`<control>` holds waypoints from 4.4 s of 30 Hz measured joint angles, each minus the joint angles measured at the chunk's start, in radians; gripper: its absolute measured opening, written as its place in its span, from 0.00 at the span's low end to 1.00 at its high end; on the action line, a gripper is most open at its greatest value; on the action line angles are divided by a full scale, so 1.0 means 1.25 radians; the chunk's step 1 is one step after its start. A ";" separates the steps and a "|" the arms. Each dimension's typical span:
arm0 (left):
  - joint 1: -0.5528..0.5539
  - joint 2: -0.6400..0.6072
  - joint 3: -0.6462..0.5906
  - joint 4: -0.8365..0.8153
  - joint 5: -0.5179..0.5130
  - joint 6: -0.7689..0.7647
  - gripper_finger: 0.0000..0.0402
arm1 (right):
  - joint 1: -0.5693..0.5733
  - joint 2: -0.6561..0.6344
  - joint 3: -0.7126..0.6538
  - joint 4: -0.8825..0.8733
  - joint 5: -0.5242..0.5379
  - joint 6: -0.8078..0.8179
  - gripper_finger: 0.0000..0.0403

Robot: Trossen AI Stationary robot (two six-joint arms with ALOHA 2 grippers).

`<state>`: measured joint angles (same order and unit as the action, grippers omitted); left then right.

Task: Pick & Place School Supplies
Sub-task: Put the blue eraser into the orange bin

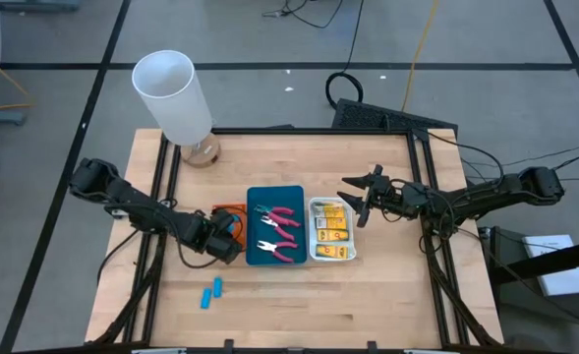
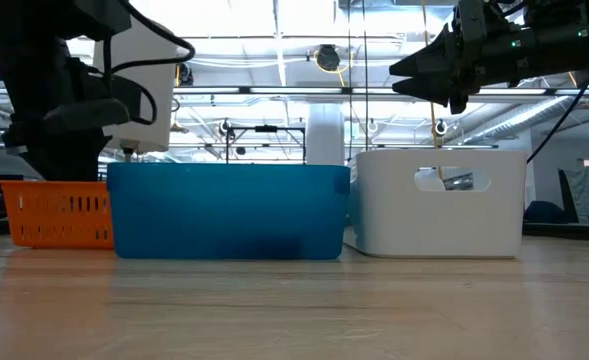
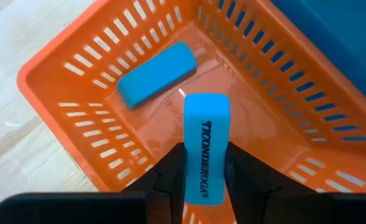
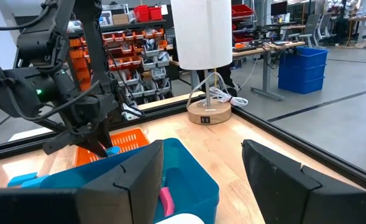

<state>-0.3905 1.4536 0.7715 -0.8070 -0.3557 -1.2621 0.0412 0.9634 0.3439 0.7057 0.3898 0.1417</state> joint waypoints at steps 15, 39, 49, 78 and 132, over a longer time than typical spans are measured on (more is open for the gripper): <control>-0.001 0.000 0.000 0.000 0.017 -0.003 0.39 | 0.000 0.000 0.000 0.000 0.000 0.000 0.52; -0.007 -0.085 0.050 -0.004 0.084 0.182 0.55 | 0.000 0.000 0.000 0.000 0.000 0.001 0.52; -0.074 -0.086 0.067 0.026 0.190 0.160 0.55 | 0.000 0.000 0.000 -0.004 0.000 0.002 0.52; -0.300 0.127 0.069 0.167 0.437 -0.316 0.34 | 0.000 0.000 0.000 -0.006 -0.001 0.003 0.52; -0.288 0.170 0.066 0.088 0.596 -0.545 0.53 | 0.000 0.000 0.000 -0.011 -0.002 0.000 0.52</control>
<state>-0.7506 1.6660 0.8540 -0.6968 0.3888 -1.9434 0.0413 0.9630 0.3443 0.6921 0.3874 0.1422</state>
